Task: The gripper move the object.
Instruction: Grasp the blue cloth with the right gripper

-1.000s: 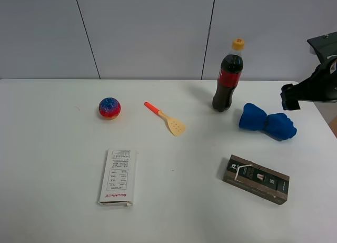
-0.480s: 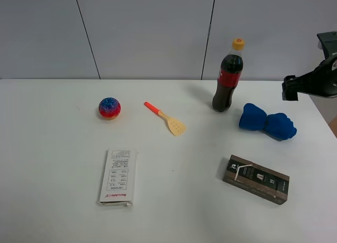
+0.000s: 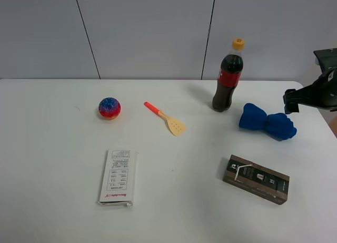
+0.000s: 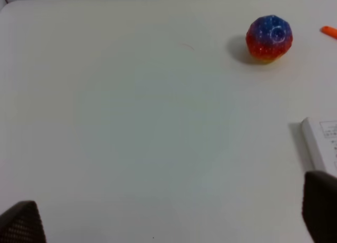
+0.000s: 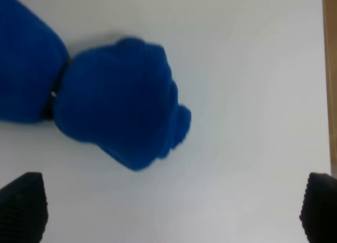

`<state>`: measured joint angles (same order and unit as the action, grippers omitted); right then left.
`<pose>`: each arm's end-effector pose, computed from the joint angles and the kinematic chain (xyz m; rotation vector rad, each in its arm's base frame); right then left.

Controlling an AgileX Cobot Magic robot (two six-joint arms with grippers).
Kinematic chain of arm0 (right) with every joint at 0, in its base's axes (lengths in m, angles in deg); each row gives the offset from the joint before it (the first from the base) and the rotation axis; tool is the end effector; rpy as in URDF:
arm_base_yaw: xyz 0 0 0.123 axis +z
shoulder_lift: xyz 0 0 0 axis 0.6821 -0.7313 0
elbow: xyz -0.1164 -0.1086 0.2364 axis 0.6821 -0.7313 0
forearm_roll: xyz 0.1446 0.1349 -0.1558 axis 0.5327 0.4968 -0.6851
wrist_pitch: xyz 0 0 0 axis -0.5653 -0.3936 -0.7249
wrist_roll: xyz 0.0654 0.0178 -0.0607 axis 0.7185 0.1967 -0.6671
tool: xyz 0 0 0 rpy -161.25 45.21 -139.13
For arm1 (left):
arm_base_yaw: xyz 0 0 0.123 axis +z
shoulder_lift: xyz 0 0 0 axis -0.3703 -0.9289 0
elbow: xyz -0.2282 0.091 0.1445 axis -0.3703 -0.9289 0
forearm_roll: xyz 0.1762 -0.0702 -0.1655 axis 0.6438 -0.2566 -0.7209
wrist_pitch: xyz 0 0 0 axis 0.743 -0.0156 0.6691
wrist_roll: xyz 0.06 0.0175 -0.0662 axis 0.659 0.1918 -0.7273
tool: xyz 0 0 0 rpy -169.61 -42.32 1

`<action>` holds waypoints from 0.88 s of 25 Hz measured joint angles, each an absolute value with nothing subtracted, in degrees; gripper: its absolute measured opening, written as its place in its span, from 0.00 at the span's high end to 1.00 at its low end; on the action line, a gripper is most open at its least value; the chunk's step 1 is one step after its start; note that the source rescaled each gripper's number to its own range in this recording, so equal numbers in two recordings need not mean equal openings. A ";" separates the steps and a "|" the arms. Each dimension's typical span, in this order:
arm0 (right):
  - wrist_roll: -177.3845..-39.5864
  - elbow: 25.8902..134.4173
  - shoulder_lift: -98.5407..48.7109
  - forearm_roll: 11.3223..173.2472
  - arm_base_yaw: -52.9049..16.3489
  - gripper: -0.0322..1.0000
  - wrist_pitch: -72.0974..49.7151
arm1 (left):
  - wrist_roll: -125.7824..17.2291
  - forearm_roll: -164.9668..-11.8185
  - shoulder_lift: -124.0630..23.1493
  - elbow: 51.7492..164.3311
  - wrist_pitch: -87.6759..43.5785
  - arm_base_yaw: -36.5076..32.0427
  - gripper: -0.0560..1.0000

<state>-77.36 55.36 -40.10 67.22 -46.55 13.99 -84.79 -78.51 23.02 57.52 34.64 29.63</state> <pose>0.3040 -0.0340 0.2295 -0.0007 2.6407 -0.2775 -0.0058 -0.0058 0.2798 -0.0736 2.0248 0.0508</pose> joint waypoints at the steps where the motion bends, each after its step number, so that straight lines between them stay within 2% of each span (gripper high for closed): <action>1: -78.04 55.36 -40.10 67.53 -46.55 0.04 12.53 | -84.79 -78.51 23.02 57.52 34.64 29.63 0.00; 6: -86.13 55.36 -41.43 68.37 -46.55 0.12 4.25 | -84.79 -78.51 23.02 57.52 34.64 29.63 0.00; 14: -105.07 55.37 -51.38 68.55 -46.55 0.26 3.88 | -84.79 -78.51 23.02 57.52 34.64 29.63 0.00; 19: -109.75 57.02 -56.17 70.98 -46.55 0.38 2.60 | -84.79 -78.51 23.02 57.52 34.64 29.63 0.00; 22: -112.69 60.95 -57.71 73.72 -46.55 0.41 2.31 | -84.79 -78.57 23.02 57.52 34.64 29.63 0.00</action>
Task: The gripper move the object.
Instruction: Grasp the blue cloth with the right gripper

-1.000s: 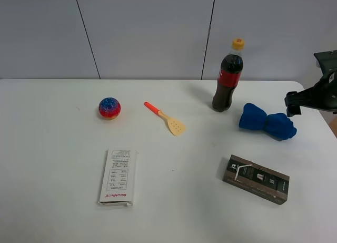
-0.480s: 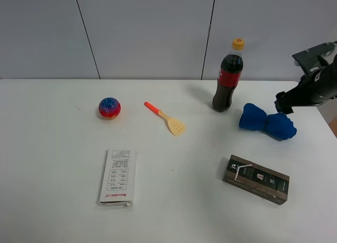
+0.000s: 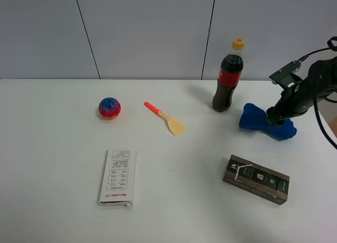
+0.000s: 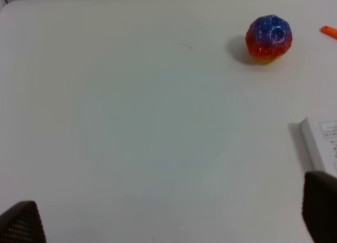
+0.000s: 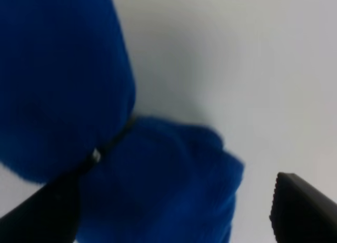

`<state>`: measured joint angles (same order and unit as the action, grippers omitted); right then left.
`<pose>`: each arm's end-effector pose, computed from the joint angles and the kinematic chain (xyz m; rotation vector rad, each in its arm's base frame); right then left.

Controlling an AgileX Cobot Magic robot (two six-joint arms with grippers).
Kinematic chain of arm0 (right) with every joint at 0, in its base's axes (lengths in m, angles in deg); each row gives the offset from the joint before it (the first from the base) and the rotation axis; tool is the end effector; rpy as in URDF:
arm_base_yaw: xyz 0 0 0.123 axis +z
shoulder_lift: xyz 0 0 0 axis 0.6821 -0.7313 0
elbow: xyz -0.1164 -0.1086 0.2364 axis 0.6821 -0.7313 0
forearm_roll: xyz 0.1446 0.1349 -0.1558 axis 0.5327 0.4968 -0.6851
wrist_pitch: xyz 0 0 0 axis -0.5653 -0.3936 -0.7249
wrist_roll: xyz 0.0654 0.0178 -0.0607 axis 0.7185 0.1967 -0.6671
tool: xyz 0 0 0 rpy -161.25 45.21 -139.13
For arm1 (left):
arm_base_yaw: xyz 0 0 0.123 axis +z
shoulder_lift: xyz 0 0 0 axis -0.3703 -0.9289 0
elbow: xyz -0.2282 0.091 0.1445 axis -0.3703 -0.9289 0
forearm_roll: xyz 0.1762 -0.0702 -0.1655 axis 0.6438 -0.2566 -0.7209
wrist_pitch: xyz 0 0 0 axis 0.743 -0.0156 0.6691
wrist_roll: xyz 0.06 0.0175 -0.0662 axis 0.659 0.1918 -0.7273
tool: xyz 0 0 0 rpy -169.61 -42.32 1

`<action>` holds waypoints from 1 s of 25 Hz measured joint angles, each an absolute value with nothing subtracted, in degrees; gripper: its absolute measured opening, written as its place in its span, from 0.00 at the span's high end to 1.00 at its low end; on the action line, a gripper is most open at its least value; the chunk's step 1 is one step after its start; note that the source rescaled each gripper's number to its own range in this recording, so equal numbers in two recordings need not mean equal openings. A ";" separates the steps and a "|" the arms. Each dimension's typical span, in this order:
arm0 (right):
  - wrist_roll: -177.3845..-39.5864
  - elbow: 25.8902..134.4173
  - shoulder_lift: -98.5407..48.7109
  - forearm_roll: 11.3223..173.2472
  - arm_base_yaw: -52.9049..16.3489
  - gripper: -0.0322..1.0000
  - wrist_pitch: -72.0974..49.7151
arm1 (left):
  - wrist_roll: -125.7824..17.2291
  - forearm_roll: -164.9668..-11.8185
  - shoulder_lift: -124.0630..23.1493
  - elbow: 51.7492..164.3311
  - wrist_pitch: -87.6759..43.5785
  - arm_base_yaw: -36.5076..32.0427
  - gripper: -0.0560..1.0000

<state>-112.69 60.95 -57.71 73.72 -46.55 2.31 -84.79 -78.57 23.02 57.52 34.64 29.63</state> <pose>0.3620 -0.0289 0.1591 -0.7513 2.5879 -0.3200 -0.0058 -0.0059 0.2798 -0.0736 2.0247 0.0495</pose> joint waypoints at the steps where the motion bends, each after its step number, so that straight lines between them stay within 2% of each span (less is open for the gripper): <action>1: -114.08 62.21 -58.23 74.99 -46.55 0.42 2.46 | -84.79 -78.57 23.02 57.52 34.64 29.63 0.00; 5: -121.78 66.92 -60.52 82.95 -46.55 0.43 5.10 | -84.79 -78.57 23.02 57.52 34.64 29.63 0.00; 12: -141.10 67.70 -61.21 102.77 -46.55 0.48 13.14 | -84.79 -78.57 23.02 57.52 34.64 29.63 0.00; 19: -147.41 67.88 -63.99 103.94 -46.55 0.48 15.28 | -84.79 -78.57 23.02 57.52 34.64 29.63 0.00; 25: -147.10 67.95 -65.74 100.72 -46.55 0.34 12.30 | -84.79 -78.57 23.02 57.52 34.64 29.63 0.00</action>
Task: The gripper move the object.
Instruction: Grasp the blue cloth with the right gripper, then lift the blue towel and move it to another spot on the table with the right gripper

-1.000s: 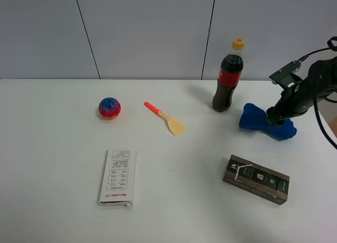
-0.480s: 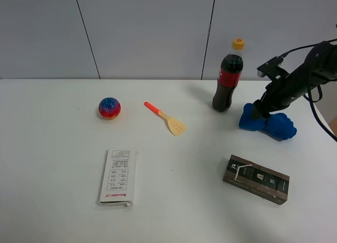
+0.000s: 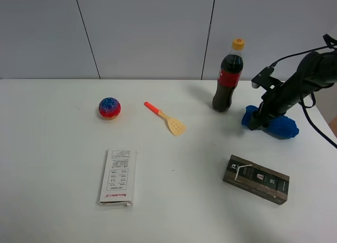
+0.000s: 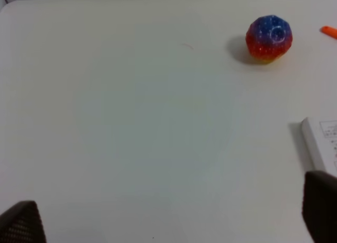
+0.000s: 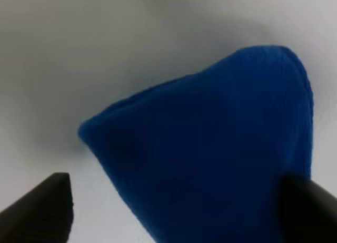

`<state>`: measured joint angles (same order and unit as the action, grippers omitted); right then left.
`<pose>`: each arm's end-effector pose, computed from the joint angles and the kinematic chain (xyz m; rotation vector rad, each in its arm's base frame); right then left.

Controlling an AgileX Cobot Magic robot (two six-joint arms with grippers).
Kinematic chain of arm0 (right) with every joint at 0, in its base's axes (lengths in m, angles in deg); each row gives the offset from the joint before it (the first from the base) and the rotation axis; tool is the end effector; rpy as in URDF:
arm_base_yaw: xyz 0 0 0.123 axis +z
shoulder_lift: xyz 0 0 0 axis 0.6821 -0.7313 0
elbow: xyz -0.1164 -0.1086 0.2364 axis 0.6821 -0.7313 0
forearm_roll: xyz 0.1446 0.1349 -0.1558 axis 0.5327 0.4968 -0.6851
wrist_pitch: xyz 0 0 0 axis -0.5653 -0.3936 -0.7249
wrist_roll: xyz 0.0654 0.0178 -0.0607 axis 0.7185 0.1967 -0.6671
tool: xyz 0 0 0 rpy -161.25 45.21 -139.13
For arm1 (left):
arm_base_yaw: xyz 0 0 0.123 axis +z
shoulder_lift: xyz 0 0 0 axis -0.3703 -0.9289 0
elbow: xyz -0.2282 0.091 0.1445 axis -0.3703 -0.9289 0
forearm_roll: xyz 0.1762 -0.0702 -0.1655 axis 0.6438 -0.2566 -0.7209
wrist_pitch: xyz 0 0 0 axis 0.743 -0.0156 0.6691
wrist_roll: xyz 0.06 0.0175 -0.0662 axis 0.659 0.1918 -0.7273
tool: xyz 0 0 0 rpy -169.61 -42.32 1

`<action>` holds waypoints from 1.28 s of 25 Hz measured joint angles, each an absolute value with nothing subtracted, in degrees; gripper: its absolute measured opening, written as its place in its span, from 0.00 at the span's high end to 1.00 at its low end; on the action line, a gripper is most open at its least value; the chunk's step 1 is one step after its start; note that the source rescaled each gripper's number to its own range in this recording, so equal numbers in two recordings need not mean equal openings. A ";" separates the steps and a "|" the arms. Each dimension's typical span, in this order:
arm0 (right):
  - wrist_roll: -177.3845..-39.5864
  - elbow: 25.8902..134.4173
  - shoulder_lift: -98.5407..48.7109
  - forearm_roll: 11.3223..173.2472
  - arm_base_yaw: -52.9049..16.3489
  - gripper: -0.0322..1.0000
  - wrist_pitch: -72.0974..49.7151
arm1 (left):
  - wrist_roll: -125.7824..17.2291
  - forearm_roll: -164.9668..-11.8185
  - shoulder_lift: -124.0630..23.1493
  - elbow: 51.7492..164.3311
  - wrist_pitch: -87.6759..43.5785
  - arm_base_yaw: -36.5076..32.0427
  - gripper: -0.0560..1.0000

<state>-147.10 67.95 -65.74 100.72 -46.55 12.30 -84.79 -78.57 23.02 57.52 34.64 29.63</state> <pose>0.3806 -0.0097 0.1314 -1.0821 2.5861 0.0079 -0.0058 -0.0059 0.2798 -0.0736 2.0247 0.0495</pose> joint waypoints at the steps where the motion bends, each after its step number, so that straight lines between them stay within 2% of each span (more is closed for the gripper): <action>1: -146.88 67.95 -65.90 100.26 -46.55 0.33 12.05 | -84.79 -78.57 23.02 57.52 34.64 29.63 0.00; 8: -145.86 68.16 -68.93 97.71 -46.55 0.32 10.00 | -84.79 -78.57 23.02 57.52 34.64 29.63 0.00; 10: -144.48 68.17 -69.96 95.99 -46.55 0.37 9.43 | -84.79 -78.57 23.02 57.52 34.64 29.63 0.00; 12: -142.91 68.37 -70.35 94.06 -46.61 0.47 9.64 | -84.79 -78.57 23.02 57.52 34.64 29.63 0.00; 16: -140.49 68.56 -70.50 90.76 -46.61 0.89 9.64 | -84.79 -78.57 23.02 57.52 34.64 29.63 0.00; 17: -140.37 68.56 -70.50 90.56 -46.61 0.97 9.64 | -84.79 -78.57 23.02 57.52 34.64 29.63 0.00; 25: -140.09 68.49 -69.01 90.09 -46.61 0.97 12.71 | -84.79 -78.57 23.02 57.52 34.64 29.63 0.00; 32: -140.08 68.36 -61.21 91.25 -46.61 0.97 17.98 | -84.79 -78.57 23.02 57.52 34.64 29.63 0.00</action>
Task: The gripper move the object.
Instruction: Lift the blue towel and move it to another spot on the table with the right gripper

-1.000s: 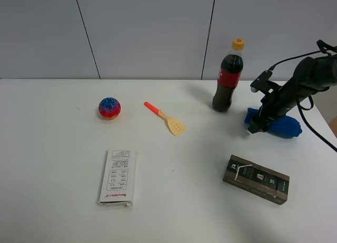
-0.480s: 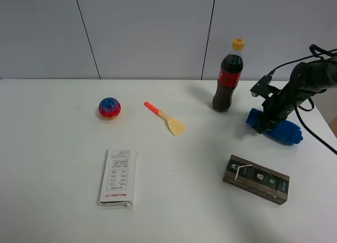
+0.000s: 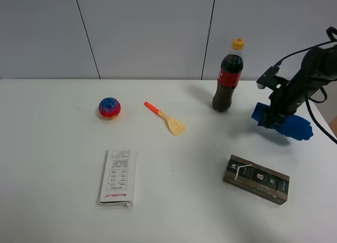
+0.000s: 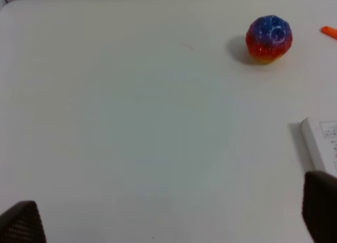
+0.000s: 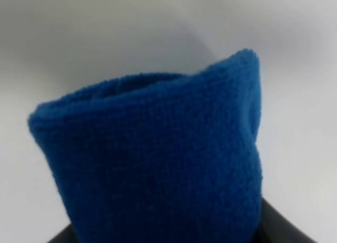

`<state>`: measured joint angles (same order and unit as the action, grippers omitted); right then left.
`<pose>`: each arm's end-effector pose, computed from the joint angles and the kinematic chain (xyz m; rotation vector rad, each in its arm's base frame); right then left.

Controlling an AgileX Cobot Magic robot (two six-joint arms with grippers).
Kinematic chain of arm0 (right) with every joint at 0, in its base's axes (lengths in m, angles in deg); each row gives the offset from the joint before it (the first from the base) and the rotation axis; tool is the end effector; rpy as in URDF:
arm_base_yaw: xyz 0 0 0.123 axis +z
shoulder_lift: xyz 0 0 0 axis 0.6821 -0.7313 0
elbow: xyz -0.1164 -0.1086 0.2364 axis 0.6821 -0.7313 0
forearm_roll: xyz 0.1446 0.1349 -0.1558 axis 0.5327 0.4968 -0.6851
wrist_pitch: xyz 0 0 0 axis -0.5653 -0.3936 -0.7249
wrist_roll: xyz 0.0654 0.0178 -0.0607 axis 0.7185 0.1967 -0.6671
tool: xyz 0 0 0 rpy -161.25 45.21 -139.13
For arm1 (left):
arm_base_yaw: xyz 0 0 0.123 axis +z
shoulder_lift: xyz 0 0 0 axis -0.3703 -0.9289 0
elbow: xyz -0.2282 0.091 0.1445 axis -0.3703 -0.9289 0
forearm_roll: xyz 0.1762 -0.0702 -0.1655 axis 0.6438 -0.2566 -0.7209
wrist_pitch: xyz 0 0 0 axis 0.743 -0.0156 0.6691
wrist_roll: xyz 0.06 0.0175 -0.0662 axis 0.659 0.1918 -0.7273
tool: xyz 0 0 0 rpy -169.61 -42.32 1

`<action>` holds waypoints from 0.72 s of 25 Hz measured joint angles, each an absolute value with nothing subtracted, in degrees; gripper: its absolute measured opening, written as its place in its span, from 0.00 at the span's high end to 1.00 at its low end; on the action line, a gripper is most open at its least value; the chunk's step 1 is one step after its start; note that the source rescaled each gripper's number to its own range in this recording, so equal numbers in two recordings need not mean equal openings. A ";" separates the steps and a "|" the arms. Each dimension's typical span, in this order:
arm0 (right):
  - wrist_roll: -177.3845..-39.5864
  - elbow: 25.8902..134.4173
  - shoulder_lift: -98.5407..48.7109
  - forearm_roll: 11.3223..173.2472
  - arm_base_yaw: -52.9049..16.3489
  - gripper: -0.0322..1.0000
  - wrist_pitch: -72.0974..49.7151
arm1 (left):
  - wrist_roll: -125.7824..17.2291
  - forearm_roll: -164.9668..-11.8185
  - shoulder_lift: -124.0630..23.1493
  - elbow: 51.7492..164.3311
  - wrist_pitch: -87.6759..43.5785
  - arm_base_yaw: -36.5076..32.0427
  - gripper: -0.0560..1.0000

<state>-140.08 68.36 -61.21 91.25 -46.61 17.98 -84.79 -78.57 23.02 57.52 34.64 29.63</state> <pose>0.3704 -0.0165 0.1590 -1.1192 2.6333 -0.0807 -0.0058 -0.0059 0.2798 -0.0736 2.0247 0.0495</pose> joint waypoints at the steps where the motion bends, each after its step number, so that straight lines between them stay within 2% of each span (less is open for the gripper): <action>1: -140.08 68.36 -61.21 91.25 -46.61 0.97 17.98 | -84.79 -78.57 23.02 57.52 34.64 29.63 0.00; 6: -141.66 68.36 -56.40 97.43 -43.63 0.97 24.58 | -84.79 -78.57 23.02 57.52 34.64 29.63 0.00; 13: -143.39 68.84 -55.73 106.72 -29.39 0.97 27.49 | -84.79 -78.57 23.02 57.52 34.64 29.63 0.00; 18: -143.73 76.35 -58.20 110.18 -21.06 0.97 26.11 | -84.79 -78.57 23.02 57.52 34.64 29.63 0.00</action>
<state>-143.73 76.35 -58.20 110.18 -21.06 26.11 -84.79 -78.57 23.02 57.52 34.64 29.63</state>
